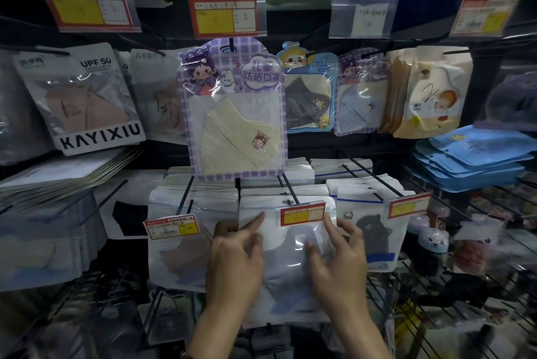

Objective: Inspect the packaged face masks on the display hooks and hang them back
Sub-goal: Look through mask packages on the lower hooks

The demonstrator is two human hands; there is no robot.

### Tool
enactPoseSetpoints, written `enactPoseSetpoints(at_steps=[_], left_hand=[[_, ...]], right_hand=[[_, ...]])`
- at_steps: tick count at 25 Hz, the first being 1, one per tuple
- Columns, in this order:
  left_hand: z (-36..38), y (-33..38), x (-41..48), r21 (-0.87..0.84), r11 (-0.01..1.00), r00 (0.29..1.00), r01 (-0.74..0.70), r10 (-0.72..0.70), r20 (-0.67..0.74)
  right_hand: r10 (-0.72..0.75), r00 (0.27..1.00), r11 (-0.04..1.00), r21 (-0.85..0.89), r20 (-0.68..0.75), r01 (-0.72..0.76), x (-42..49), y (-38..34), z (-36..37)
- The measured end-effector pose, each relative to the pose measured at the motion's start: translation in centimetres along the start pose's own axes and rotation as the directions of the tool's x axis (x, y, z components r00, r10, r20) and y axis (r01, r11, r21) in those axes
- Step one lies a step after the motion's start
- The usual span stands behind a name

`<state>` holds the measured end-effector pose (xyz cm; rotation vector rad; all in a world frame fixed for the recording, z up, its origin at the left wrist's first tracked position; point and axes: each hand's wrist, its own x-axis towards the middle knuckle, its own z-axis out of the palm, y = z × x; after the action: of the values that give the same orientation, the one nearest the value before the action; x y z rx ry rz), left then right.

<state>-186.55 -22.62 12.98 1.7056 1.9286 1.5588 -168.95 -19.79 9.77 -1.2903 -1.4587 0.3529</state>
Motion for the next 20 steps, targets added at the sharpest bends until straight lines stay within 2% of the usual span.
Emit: enactPoseSetpoints(at_steps=[4, 8, 11, 16, 20], left_hand=[[0.2, 0.9, 1.5, 0.063, 0.99, 0.979, 0.129, -0.138, 0.153], [0.5, 0.5, 2.3, 0.1, 0.983, 0.966, 0.153, -0.17, 0.193], [0.8, -0.1, 2.5, 0.119, 0.984, 0.969, 0.135, -0.156, 0.191], [-0.9, -1.4, 1.6, 0.175, 0.984, 0.979, 0.028, -0.062, 0.194], [-4.5, -4.7, 1.2, 0.141, 0.984, 0.98, 0.11, -0.131, 0.147]], right_hand=[[0.032, 0.993, 0.998, -0.05, 0.11, -0.027, 1.5, -0.5, 1.0], [0.101, 0.987, 0.983, -0.164, 0.127, -0.079, 2.1, -0.5, 1.9], [0.118, 0.983, 0.988, -0.121, 0.143, -0.101, 1.9, -0.6, 2.5], [0.098, 0.994, 0.994, -0.058, 0.052, -0.095, -0.4, -1.8, 3.7], [0.081, 0.984, 0.995, 0.039, 0.161, -0.088, -2.7, -3.7, 5.7]])
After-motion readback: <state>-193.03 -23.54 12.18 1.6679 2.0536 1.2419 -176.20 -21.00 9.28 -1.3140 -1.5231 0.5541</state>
